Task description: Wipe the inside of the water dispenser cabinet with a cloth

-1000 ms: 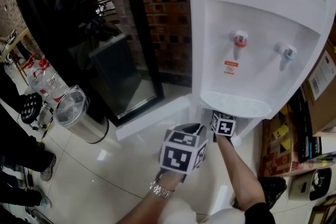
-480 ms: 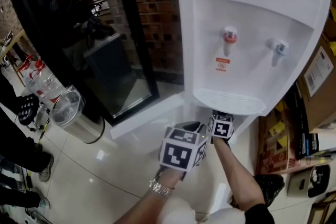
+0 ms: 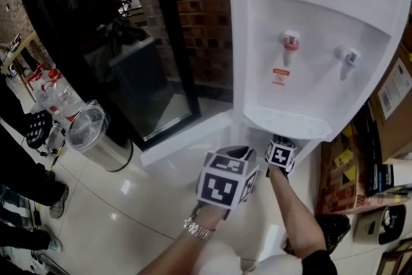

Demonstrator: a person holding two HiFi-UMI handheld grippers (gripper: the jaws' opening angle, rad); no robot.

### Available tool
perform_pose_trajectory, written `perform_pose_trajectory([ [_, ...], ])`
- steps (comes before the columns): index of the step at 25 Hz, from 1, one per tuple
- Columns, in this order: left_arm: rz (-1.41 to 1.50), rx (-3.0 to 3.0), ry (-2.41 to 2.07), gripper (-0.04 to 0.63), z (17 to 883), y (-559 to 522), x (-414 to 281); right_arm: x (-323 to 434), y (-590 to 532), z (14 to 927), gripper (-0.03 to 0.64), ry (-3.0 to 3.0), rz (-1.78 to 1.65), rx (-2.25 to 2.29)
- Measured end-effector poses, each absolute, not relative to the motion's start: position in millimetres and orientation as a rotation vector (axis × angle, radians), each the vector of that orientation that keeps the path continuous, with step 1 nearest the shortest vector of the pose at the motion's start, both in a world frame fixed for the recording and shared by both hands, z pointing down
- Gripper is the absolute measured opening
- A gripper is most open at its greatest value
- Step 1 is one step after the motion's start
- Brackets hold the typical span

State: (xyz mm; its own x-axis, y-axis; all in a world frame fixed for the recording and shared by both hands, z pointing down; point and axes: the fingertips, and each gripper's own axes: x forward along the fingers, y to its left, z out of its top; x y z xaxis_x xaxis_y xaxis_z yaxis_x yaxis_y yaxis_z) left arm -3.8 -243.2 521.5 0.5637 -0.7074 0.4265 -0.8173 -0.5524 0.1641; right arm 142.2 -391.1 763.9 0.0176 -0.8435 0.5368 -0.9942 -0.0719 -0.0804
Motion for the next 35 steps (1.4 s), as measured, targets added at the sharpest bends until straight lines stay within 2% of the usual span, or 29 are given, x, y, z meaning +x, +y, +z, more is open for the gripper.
perform_pose_trajectory([
  [7,0.443,2.463,-1.242,0.052,520,-242,1,60,-370,766,0.018,-2.084,0.654,1.681],
  [10,0.431,2.467,-1.249,0.052,516,-240,-1,49,-363,782,0.018,-2.062,0.672,1.626],
  [15,0.408,2.467,-1.261,0.052,511,-239,-6,85,-358,809,0.018,-1.919,0.717,1.675],
  [18,0.399,2.474,-1.25,0.052,509,-238,-3,111,-340,830,0.018,-1.802,0.869,1.709],
  [25,0.386,2.486,-1.22,0.052,509,-238,6,158,-335,816,0.018,-1.695,0.74,1.903],
  [30,0.391,2.484,-1.218,0.052,511,-238,6,96,-346,777,0.018,-1.912,0.57,1.839],
  [35,0.391,2.47,-1.245,0.052,510,-239,-4,46,-341,797,0.018,-2.007,0.609,1.68],
])
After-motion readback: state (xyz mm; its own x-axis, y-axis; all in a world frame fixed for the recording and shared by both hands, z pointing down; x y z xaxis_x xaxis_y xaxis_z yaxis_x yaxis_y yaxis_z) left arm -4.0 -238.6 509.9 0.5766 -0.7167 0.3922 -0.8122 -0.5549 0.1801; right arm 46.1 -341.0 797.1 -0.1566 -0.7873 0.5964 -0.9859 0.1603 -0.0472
